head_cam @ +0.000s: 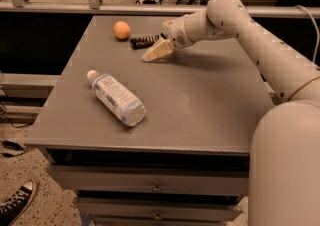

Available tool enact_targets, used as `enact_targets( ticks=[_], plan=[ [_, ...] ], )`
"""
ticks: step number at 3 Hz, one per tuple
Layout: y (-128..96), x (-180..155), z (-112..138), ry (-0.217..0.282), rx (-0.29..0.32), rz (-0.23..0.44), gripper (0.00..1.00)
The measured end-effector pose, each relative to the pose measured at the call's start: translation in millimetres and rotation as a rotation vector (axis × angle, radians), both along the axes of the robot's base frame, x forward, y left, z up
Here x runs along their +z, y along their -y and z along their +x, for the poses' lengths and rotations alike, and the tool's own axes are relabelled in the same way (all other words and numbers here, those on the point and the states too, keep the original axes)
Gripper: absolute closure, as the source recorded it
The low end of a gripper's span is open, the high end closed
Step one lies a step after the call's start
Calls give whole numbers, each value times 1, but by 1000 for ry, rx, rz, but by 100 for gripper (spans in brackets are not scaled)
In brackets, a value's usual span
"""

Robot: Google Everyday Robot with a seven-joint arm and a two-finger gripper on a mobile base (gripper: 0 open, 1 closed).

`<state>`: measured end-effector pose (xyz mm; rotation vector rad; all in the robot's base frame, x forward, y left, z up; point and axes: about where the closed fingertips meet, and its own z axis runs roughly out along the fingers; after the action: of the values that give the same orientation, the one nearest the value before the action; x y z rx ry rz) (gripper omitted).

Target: Move rxbar chocolate near orange

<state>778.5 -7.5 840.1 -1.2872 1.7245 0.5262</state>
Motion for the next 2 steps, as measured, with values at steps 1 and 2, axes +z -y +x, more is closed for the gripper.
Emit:
enact_targets(
  ticks=[1,2],
  plan=[
    [-4,5,4,4,0,19,0],
    [13,19,5,-23,-28,71,0]
  ],
)
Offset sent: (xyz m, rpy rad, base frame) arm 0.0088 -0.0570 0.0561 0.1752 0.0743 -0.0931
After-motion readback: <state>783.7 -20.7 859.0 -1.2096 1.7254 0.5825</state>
